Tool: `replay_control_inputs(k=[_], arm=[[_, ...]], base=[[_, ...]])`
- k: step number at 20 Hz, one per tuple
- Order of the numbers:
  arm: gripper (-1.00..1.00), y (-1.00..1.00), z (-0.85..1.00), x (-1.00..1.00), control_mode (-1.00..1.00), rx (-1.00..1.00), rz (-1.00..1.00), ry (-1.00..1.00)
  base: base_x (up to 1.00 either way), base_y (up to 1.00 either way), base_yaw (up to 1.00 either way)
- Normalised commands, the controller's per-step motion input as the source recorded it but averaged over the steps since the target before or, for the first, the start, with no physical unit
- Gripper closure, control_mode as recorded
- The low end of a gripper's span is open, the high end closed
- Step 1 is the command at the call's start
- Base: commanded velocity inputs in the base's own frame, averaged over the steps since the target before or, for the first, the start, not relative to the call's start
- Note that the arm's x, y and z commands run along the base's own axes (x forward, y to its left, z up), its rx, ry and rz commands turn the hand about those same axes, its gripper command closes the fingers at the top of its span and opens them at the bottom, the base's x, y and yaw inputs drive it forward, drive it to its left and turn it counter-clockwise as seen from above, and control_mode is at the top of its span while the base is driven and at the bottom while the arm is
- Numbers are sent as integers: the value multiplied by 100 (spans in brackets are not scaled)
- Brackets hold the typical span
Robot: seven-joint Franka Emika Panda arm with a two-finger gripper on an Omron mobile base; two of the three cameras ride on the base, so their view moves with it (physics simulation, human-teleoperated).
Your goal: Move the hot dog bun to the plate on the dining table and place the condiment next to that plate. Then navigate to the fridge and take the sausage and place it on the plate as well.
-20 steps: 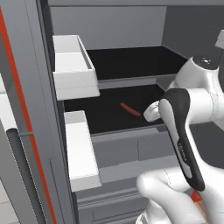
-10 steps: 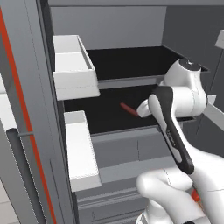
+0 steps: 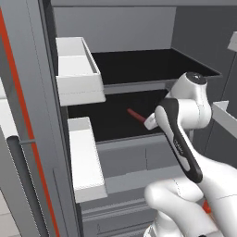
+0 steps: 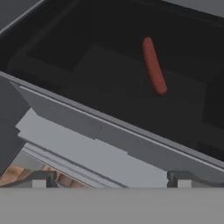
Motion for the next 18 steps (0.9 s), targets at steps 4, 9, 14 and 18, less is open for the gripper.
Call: replay_control_inputs(k=[4,9,14,18], arm=[[-100,0,-5,22,-100,0,5,0],[-100,0,0,39,-100,0,0,0],[-100,0,-1,38,-100,0,0,0],[-100,0,-21,24,-100,0,0,0]], base=[[0,0,0],[0,0,0],[0,0,0],[0,0,0]])
